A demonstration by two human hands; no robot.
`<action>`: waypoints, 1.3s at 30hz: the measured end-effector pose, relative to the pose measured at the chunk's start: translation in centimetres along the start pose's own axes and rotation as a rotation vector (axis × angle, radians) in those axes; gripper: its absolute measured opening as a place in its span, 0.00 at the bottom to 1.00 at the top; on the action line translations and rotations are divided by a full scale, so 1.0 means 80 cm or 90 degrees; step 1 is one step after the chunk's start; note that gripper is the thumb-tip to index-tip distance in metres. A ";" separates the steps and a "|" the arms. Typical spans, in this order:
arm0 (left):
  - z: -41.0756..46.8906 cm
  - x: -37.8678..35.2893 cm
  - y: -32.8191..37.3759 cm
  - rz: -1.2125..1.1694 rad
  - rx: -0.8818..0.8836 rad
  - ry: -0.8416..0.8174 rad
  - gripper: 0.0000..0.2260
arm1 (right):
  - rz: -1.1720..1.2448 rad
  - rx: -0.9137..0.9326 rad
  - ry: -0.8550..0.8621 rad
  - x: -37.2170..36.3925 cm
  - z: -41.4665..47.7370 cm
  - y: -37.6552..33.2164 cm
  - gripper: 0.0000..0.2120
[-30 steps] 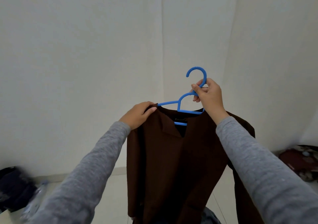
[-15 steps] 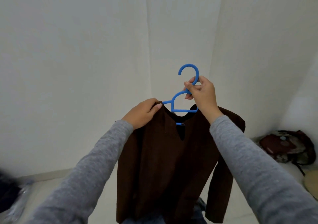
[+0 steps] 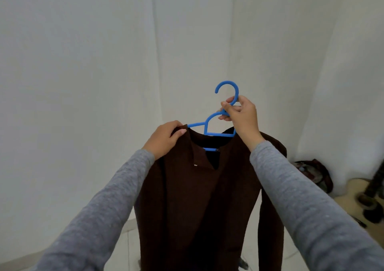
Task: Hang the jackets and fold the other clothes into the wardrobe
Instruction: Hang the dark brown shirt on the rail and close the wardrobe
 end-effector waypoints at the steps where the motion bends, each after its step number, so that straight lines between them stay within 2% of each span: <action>1: -0.001 0.008 0.005 -0.012 -0.022 0.041 0.08 | -0.002 0.013 0.002 0.000 -0.002 -0.014 0.07; 6: -0.005 0.049 0.037 -0.004 -0.091 0.222 0.09 | -0.068 0.084 0.034 0.025 -0.018 -0.056 0.09; 10: -0.020 0.082 0.043 -0.036 -0.103 0.306 0.09 | -0.211 0.037 0.186 0.085 -0.067 -0.024 0.11; 12: -0.025 0.092 0.044 -0.061 -0.110 0.312 0.09 | -0.288 0.003 0.222 0.108 -0.086 -0.015 0.13; 14: -0.032 0.098 0.046 -0.090 -0.115 0.312 0.09 | -0.299 -0.040 0.238 0.121 -0.100 -0.014 0.13; 17: -0.044 0.102 0.043 -0.121 -0.104 0.333 0.09 | -0.292 -0.098 0.268 0.129 -0.128 -0.014 0.07; 20: -0.054 0.100 0.040 -0.124 -0.091 0.331 0.10 | -0.343 -0.110 0.335 0.146 -0.161 -0.020 0.13; 24: -0.066 0.087 0.045 -0.136 -0.087 0.291 0.11 | -0.360 -0.197 0.416 0.182 -0.204 -0.028 0.15; 27: -0.067 0.074 0.066 -0.140 -0.118 0.253 0.10 | -0.358 -0.247 0.406 0.198 -0.229 -0.026 0.10; 29: -0.066 0.062 0.088 -0.149 -0.142 0.234 0.10 | -0.362 -0.233 0.402 0.202 -0.239 -0.038 0.11; 33: -0.066 0.028 0.128 -0.162 -0.185 0.193 0.09 | -0.392 -0.062 0.399 0.198 -0.238 -0.094 0.14; 36: -0.065 0.002 0.163 -0.172 -0.217 0.156 0.09 | -0.386 0.037 0.315 0.186 -0.221 -0.139 0.11; 39: -0.066 -0.026 0.199 -0.187 -0.245 0.112 0.09 | -0.287 0.043 0.203 0.175 -0.206 -0.171 0.10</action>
Point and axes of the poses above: each hand's wrist, its own z-axis towards the middle knuckle, its own x-axis out of the back of the hand, y = z × x, the point moved 3 cm from there along z, towards the middle knuckle, and after that the axes turned 3 degrees about -y, right-handed, at the moved point
